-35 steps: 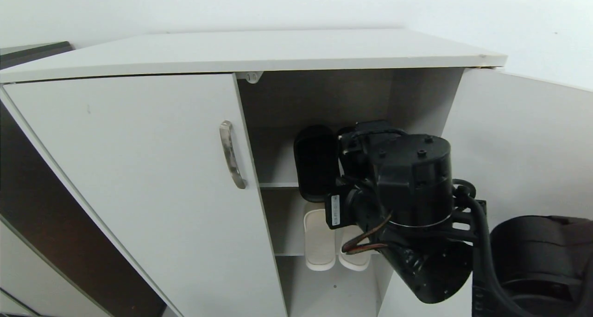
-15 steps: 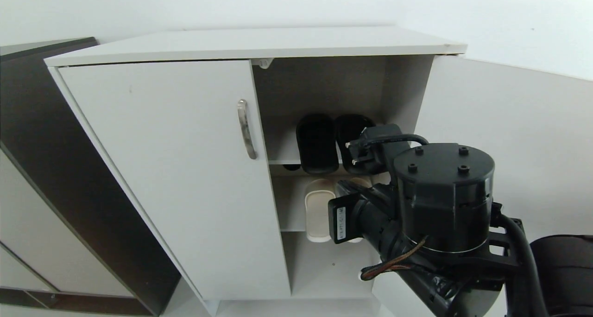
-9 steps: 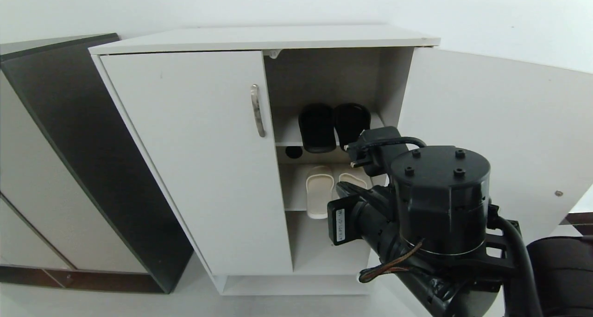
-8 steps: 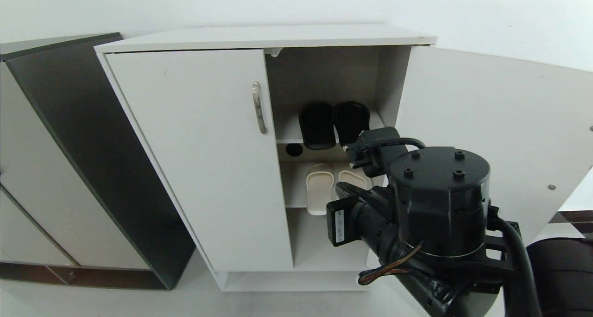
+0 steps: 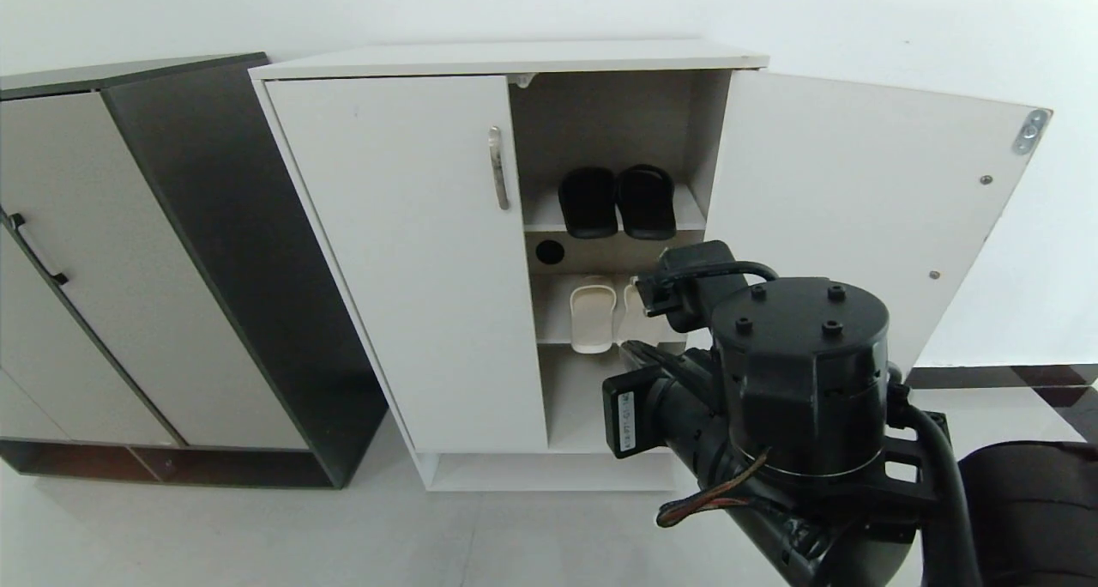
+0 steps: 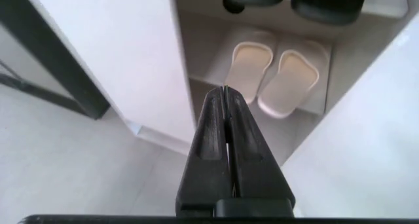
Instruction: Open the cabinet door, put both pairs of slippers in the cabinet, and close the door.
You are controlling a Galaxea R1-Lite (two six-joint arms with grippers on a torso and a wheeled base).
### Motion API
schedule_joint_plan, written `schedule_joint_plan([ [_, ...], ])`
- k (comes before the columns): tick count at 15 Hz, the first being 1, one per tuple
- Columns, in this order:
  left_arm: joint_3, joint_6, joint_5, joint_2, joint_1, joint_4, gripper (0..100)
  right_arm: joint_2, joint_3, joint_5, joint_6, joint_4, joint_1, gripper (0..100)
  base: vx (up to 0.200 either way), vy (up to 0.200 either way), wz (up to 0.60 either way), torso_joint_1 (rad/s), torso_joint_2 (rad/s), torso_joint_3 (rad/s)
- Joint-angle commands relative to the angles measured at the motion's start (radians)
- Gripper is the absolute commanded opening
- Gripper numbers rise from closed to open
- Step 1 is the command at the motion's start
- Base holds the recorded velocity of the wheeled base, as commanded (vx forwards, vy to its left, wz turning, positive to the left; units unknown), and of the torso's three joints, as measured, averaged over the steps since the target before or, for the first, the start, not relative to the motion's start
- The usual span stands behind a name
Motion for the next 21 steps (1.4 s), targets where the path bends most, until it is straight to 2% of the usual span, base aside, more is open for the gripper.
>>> schedule_joint_plan([
  [1, 0.0, 0.0, 0.0, -0.001, 0.0, 0.0, 0, 0.017, 0.004, 0.001, -0.001, 0.0, -0.007, 0, 0.0, 0.0, 0.0, 0.0, 0.0, 0.0],
  [21, 0.0, -0.002, 0.0, -0.001, 0.0, 0.0, 0, 0.047, 0.008, 0.007, -0.003, 0.002, -0.05, 0, 0.0, 0.0, 0.0, 0.0, 0.0, 0.0],
])
